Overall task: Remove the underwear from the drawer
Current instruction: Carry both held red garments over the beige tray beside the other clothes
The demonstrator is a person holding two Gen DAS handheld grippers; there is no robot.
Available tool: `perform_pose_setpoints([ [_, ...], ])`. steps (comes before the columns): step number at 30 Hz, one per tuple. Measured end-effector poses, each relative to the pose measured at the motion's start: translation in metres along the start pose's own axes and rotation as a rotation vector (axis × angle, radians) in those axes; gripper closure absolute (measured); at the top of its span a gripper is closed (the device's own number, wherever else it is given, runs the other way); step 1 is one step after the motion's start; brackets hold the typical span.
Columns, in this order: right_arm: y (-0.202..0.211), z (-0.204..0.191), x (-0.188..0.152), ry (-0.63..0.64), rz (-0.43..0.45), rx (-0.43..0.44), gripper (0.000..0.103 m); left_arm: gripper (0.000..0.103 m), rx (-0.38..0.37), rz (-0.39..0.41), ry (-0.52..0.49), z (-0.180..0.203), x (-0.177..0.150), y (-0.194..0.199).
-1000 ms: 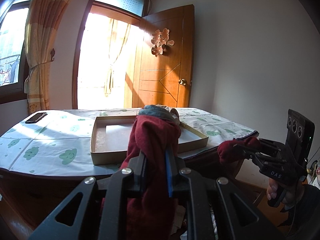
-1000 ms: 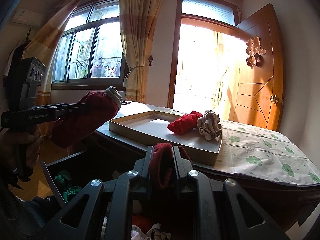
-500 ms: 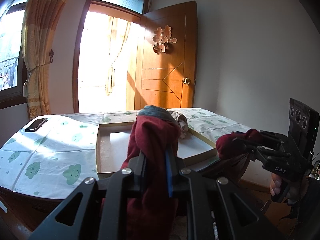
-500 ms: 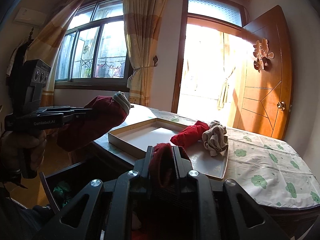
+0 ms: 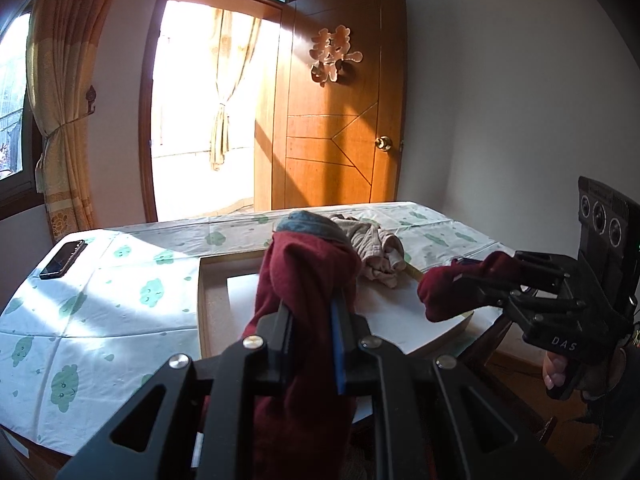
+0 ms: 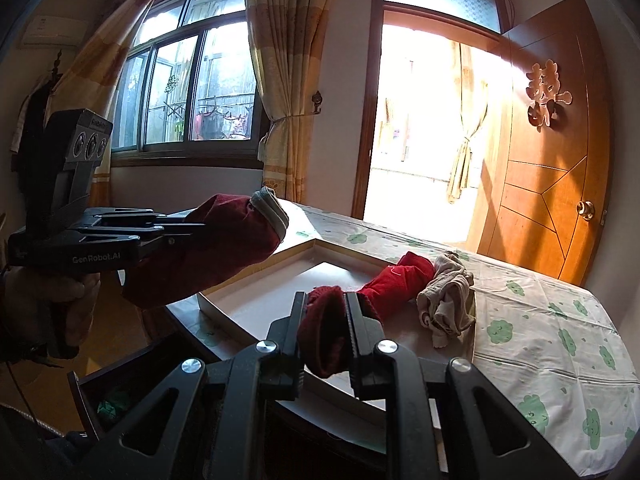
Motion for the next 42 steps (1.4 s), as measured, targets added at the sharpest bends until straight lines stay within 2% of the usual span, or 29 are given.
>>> perform_pose_setpoints([
  [11, -0.054, 0.008, 0.02, -0.047, -0.082, 0.035, 0.084, 0.09, 0.007, -0.099, 0.099, -0.041, 0.02, -0.054],
  [20, -0.099, 0.018, 0.03, -0.086, -0.169, 0.058, 0.084, 0.09, 0.049, -0.18, 0.119, -0.067, 0.031, -0.104],
  [28, -0.142, 0.024, 0.036, -0.135, -0.258, 0.069, 0.084, 0.09, 0.065, -0.257, 0.211, -0.1, 0.032, -0.137],
  [42, -0.196, 0.021, 0.021, -0.133, -0.42, 0.052, 0.084, 0.09, 0.093, -0.356, 0.271, -0.121, 0.018, -0.172],
])
Point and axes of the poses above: each gripper's, at about its wrist camera, not at the fingertips, and y roughly against the way its jaws point, z to its right, x to its top, the point moved 7 cm from there along -y, roughly the way its jaws point, and after that the axes turned 3 degrees about -x, right-handed, at the moved point
